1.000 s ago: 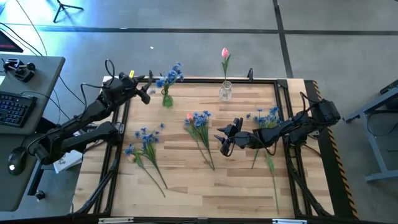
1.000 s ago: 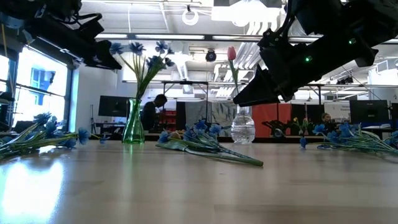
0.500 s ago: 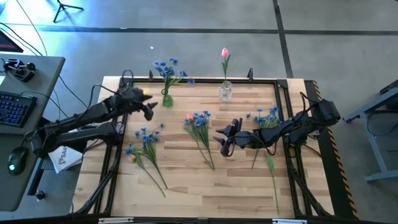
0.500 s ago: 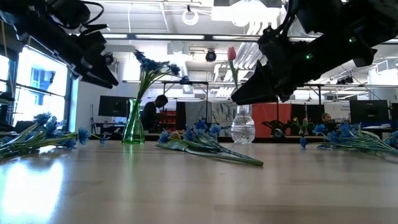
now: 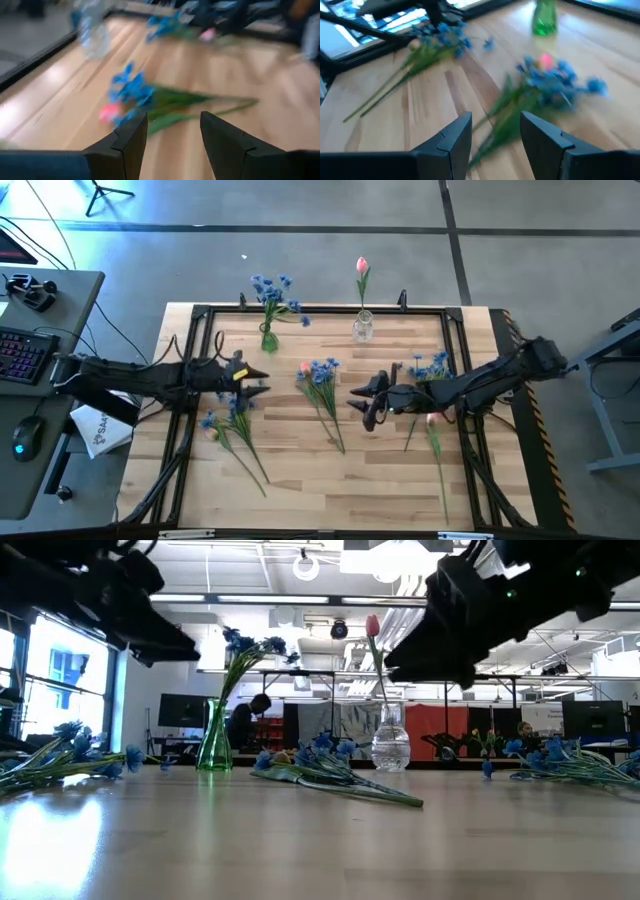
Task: Sort flowers into vase by color
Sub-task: Put the bottom right pink tulip into the transparent vase
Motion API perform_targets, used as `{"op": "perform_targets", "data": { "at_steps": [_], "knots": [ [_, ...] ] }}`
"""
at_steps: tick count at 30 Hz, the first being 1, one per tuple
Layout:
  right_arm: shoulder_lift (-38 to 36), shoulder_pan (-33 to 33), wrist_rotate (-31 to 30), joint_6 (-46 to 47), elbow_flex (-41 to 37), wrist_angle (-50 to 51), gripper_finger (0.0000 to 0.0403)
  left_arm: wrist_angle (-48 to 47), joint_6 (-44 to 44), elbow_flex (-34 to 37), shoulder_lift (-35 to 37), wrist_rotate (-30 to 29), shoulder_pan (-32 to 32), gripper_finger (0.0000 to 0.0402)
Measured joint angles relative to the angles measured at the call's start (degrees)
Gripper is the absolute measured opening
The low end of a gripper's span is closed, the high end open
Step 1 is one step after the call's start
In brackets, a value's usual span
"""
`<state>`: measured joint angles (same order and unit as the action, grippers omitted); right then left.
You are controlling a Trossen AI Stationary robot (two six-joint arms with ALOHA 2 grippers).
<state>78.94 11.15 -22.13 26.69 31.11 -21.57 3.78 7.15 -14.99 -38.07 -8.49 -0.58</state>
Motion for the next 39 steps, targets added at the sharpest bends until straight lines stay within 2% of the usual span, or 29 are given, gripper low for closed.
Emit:
{"op": "perform_targets", "data": {
  "at_steps": [3, 6, 10, 13, 17, 22, 26, 31, 39],
  "knots": [
    [-5.2, 0.0, 0.7, 9.0, 0.9, 14.1, 0.0161, 8.1, -2.0, 2.9, -0.6, 0.0, 3.3, 0.017],
    [-8.7, 0.5, 5.6, 22.3, 4.9, 34.3, 0.0161, 14.8, -2.8, 5.1, -1.4, 0.0, 5.3, 0.017],
    [-8.7, 3.5, 13.9, 37.7, 10.6, 57.0, 0.0161, 16.0, -2.9, 5.8, -2.7, 0.0, 6.2, 0.017],
    [-7.6, 7.7, 18.7, 46.6, 12.2, 65.2, 0.016, 16.1, -2.9, 5.8, -4.2, -0.2, 6.4, 0.0169],
    [-6.9, 14.4, 24.1, 59.3, 12.2, 69.6, 0.016, 16.7, -2.7, 5.8, -6.5, -1.5, 6.4, 0.0169],
    [-6.6, 22.1, 24.8, 74.9, 12.2, 75.1, 0.016, 18.8, -2.9, 5.8, -9.3, -2.4, 6.4, 0.0169],
    [-6.3, 25.8, 25.5, 86.0, 10.7, 79.4, 0.016, 21.2, -4.4, 5.8, -11.4, -2.4, 6.4, 0.0169],
    [-6.2, 27.6, 29.2, 88.6, 5.7, 76.5, 0.016, 24.3, -5.4, 5.8, -13.9, -2.4, 6.4, 0.0169],
    [-6.2, 27.5, 28.7, 89.9, 2.5, 72.0, 0.016, 26.6, -5.3, 5.8, -16.4, -2.4, 6.4, 0.017]
  ]
}}
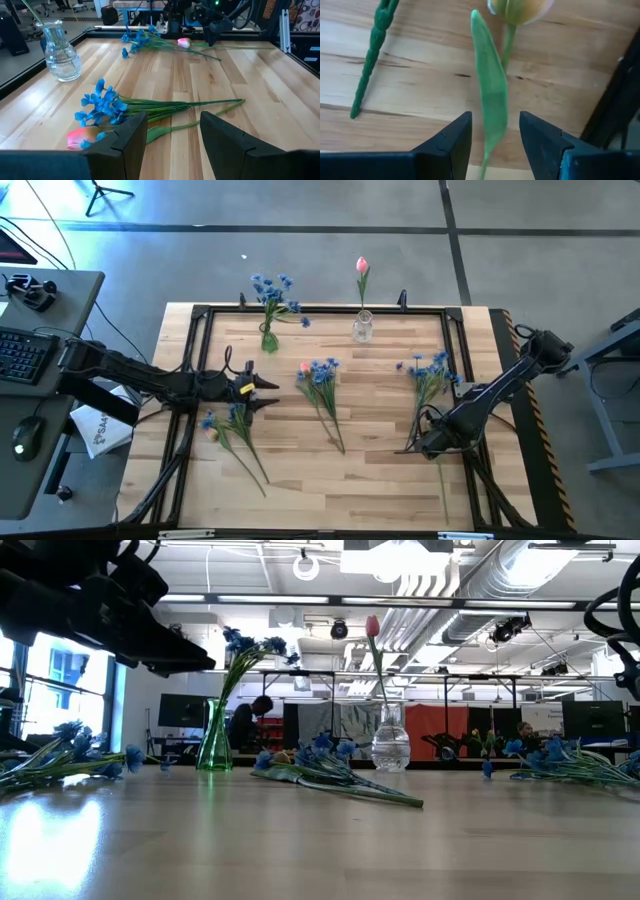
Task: Sort flowers into vase by color
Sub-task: Put the bottom right pink tulip into the transparent vase
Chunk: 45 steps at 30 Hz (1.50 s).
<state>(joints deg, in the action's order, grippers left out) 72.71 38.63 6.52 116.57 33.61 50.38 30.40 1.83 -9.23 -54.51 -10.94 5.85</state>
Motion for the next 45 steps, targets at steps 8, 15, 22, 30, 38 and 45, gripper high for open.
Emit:
{"op": "perform_targets", "data": {
  "at_steps": [8, 15, 22, 30, 38, 45],
  "knots": [
    [0.0, 0.0, -3.2, -1.9, 0.0, -0.8, 0.016, 0.0, 0.5, 0.0, -0.4, 0.0, 0.0, 0.017],
    [1.2, 0.0, -4.3, -2.6, 0.0, -1.1, 0.0151, 0.0, 0.5, 0.0, -0.4, 0.0, 0.0, 0.017],
    [5.7, -0.1, -0.2, -4.5, 0.2, -3.0, 0.0104, 0.0, 0.5, 0.0, -0.4, 0.0, 0.0, 0.017],
    [4.3, 0.1, 4.0, -8.5, 0.5, -5.3, 0.001, 0.0, 0.5, 0.0, -0.4, 0.0, 0.0, 0.017],
    [-1.4, 0.1, -9.9, -17.8, 8.2, -6.0, 0.0004, 0.5, 0.6, 0.0, -0.4, 0.0, 0.0, 0.017],
    [-2.7, -2.0, -35.3, -51.3, 9.9, -23.0, 0.0002, 1.4, 0.5, 0.0, -0.4, 0.0, 0.0, 0.017]
  ]
}}
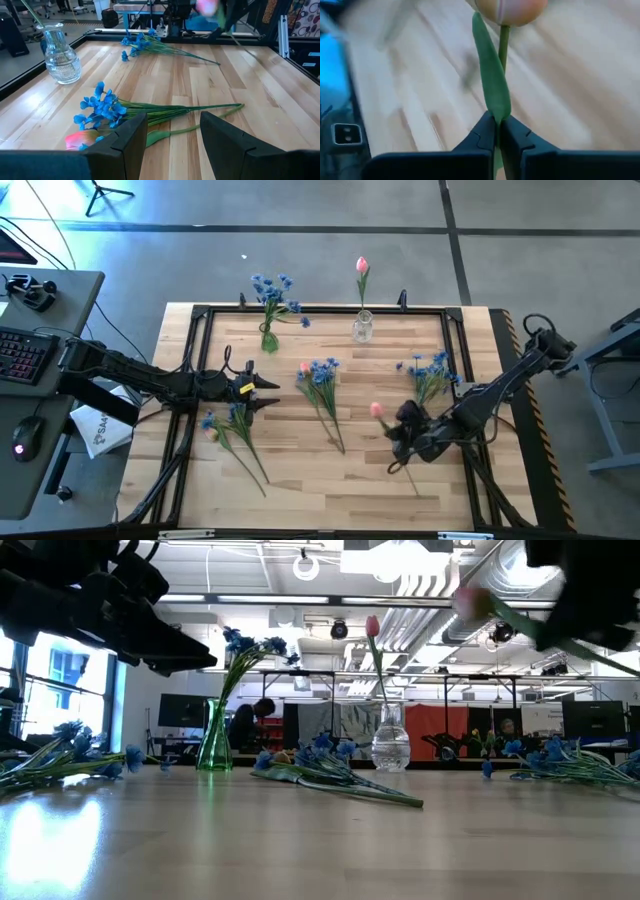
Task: Sort flowers into vase by color
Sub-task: Put the bottom right pink tulip into the transparent vase
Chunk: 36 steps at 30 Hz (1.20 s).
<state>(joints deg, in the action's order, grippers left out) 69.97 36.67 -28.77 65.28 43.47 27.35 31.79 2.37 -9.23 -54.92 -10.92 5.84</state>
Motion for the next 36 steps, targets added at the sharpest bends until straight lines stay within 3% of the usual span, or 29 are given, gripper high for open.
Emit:
{"op": "perform_targets", "data": {
  "at_steps": [4, 12, 17, 21, 27, 32, 36],
  "knots": [
    [0.1, -3.3, -4.4, -23.8, -3.3, -19.5, 0.0002, 0.3, -0.6, 0.0, 0.0, 0.0, 0.0, 0.017],
    [0.1, -13.5, -4.2, -64.7, -15.1, -66.5, 0.0001, 0.3, -0.7, 0.0, 0.0, 0.0, 0.0, 0.017],
    [0.1, -24.5, -3.7, -79.2, -21.0, -91.2, 0.0001, 0.3, -0.7, 0.0, 0.0, 0.0, 0.0, 0.017],
    [0.1, -34.5, -3.7, -84.7, -21.3, -102.6, 0.0001, 0.3, -0.7, 0.0, 0.0, 0.0, 0.0, 0.017],
    [0.0, -46.6, -6.0, -84.9, -16.5, -101.7, 0.0001, 0.3, -0.5, 0.0, 0.0, -0.1, 0.0, 0.017],
    [0.0, -52.0, -6.8, -84.8, -8.6, -85.4, 0.0, 0.2, -0.5, 0.0, 0.0, -0.2, 0.0, 0.017],
    [0.0, -53.9, -6.7, -82.8, 0.4, -65.3, 0.0, 0.2, -0.5, 0.0, 0.0, -0.2, 0.0, 0.017]
  ]
}}
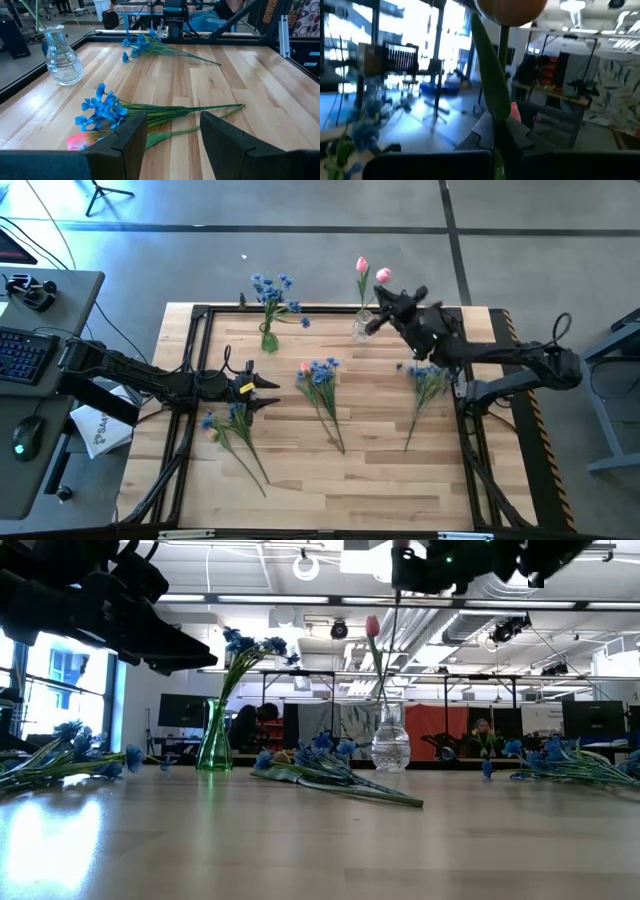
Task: Sort flowers into vase by color
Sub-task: Put the bottom right pink tulip into the transparent vase
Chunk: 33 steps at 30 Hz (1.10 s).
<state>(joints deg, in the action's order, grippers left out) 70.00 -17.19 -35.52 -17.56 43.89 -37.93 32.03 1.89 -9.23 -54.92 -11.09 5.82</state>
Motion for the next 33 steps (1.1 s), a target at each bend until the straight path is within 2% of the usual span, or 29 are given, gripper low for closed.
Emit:
{"op": "perform_targets", "data": {
  "at_steps": [4, 7, 17, 25, 33],
  "knots": [
    [0.0, -1.3, 0.0, 3.1, 8.4, 19.5, 0.0, 0.0, 0.0, 0.0, 0.0, 0.0, 0.0, 0.017],
    [0.0, -1.7, 0.0, 5.2, 11.6, 25.7, 0.0, 0.0, 0.0, 0.0, 0.0, 0.0, 0.0, 0.017],
    [0.0, -1.7, 0.7, 4.1, 13.8, 23.4, 0.0, -0.1, 0.0, 0.0, 0.0, 0.0, 0.0, 0.017],
    [0.2, -2.0, 1.6, 6.9, 12.9, 23.4, 0.0, -0.1, 0.0, 0.0, 0.0, 0.0, 0.0, 0.017],
    [3.6, -4.9, 1.7, 11.7, 11.5, 23.8, 0.0, -0.1, 0.0, 0.0, 0.0, 0.0, 0.0, 0.017]
  ]
}}
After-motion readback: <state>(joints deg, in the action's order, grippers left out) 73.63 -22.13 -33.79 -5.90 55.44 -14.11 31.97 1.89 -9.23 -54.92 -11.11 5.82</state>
